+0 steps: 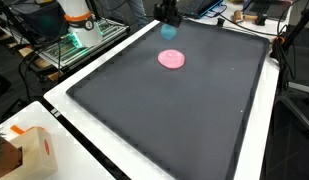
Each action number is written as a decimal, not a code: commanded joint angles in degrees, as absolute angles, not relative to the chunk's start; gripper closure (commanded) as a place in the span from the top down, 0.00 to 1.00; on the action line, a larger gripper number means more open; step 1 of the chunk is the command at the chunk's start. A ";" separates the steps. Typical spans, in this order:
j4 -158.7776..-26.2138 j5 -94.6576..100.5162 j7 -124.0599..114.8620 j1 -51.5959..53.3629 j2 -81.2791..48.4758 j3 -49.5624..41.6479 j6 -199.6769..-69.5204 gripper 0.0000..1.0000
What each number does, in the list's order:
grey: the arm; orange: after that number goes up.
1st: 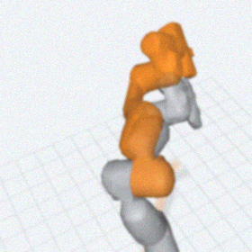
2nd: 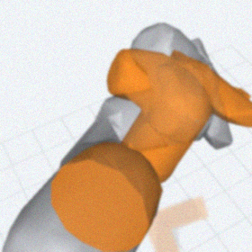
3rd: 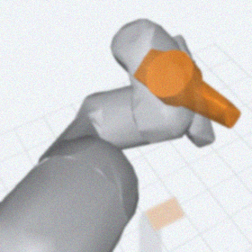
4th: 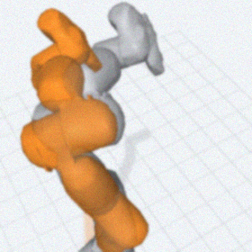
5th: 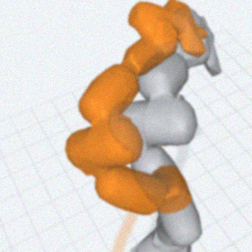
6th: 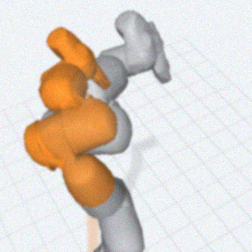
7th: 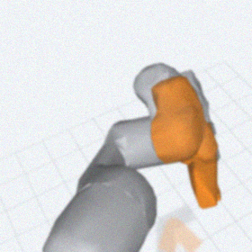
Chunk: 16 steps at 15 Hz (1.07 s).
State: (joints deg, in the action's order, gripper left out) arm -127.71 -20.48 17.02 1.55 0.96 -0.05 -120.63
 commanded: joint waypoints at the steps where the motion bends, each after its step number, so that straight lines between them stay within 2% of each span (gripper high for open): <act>1: -130.81 -27.80 25.56 -0.55 0.99 -1.88 -121.22 0.29; 16: -134.80 -47.88 45.92 -7.82 -6.87 -5.47 -123.56 0.29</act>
